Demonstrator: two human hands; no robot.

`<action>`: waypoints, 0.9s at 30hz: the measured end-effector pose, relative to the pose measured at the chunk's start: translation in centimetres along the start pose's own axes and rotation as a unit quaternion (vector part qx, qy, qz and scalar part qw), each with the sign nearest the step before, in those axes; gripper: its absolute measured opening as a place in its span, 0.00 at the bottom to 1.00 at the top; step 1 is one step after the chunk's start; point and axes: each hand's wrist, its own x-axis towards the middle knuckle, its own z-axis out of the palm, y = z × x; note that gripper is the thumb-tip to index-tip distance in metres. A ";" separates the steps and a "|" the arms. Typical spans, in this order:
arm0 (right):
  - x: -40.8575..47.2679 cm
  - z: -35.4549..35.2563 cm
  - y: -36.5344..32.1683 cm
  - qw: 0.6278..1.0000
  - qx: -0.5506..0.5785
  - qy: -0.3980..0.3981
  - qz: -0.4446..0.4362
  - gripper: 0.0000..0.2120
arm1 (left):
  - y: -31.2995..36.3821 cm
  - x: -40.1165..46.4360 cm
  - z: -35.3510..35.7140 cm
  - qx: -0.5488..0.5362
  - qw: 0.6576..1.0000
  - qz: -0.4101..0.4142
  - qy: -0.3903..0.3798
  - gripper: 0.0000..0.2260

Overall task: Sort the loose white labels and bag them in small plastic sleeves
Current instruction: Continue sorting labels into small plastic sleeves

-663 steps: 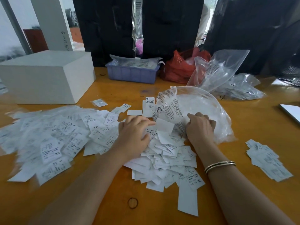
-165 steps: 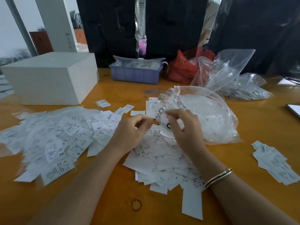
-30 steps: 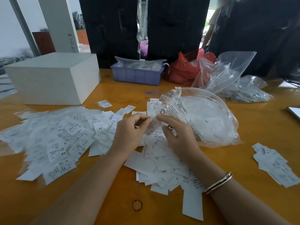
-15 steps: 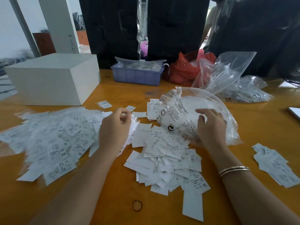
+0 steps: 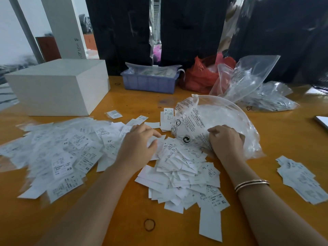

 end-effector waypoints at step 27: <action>-0.2 -0.2 -0.3 0.997 -0.006 -0.035 0.064 0.06 | 1.5 -0.7 0.6 -0.122 0.986 0.036 -0.105 0.06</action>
